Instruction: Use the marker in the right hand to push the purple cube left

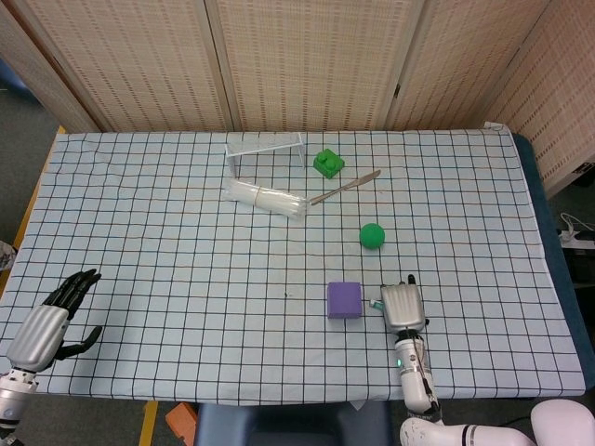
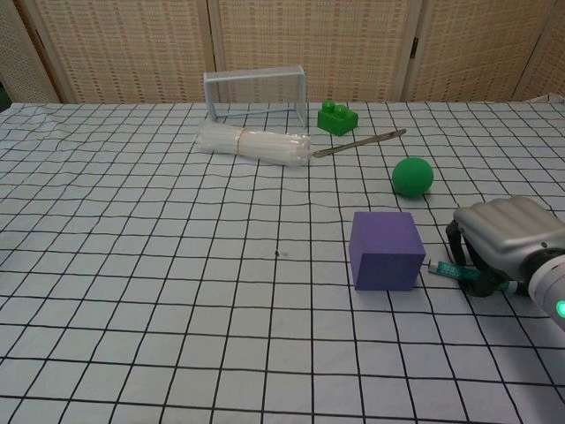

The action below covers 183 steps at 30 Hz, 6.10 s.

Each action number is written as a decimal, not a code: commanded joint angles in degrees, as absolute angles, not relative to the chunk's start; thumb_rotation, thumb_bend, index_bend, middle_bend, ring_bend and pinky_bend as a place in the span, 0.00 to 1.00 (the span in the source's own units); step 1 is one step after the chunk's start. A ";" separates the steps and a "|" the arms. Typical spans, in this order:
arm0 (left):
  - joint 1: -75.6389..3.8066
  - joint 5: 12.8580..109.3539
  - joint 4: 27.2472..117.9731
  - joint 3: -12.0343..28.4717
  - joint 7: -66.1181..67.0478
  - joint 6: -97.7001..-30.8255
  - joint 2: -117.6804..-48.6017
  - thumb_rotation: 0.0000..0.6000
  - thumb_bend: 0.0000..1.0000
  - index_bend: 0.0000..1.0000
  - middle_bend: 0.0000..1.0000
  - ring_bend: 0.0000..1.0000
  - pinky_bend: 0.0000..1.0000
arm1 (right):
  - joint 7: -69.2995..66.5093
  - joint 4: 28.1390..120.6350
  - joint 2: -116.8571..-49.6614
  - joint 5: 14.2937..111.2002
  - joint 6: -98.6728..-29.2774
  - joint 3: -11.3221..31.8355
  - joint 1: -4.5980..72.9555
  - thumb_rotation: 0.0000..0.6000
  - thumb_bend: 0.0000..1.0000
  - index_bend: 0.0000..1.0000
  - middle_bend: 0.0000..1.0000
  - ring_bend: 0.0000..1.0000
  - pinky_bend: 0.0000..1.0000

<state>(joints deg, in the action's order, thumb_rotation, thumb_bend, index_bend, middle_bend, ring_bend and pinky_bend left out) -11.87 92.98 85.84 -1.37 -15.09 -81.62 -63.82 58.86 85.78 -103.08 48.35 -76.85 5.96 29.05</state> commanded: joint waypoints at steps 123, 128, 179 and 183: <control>-12.41 91.03 85.49 -0.47 -13.35 -79.80 -64.64 1.00 0.38 0.00 0.00 0.00 0.20 | 64.19 70.07 -120.48 36.32 -61.13 21.75 63.50 1.00 0.50 0.92 0.77 0.49 0.27; -12.50 91.06 85.28 -0.49 -14.00 -79.68 -64.55 1.00 0.38 0.00 0.00 0.00 0.20 | 63.68 66.69 -123.03 35.83 -60.45 23.45 66.06 1.00 0.50 0.92 0.77 0.49 0.27; -12.20 91.14 86.60 -0.71 -8.21 -80.02 -65.65 1.00 0.38 0.00 0.00 0.00 0.20 | 57.34 94.27 -95.04 43.61 -71.83 4.66 48.85 1.00 0.52 0.92 0.77 0.49 0.27; -12.39 90.85 86.73 -0.71 -6.78 -79.39 -66.12 1.00 0.38 0.00 0.00 0.00 0.20 | 52.47 94.14 -90.90 46.33 -71.33 0.55 44.73 1.00 0.52 0.92 0.77 0.49 0.27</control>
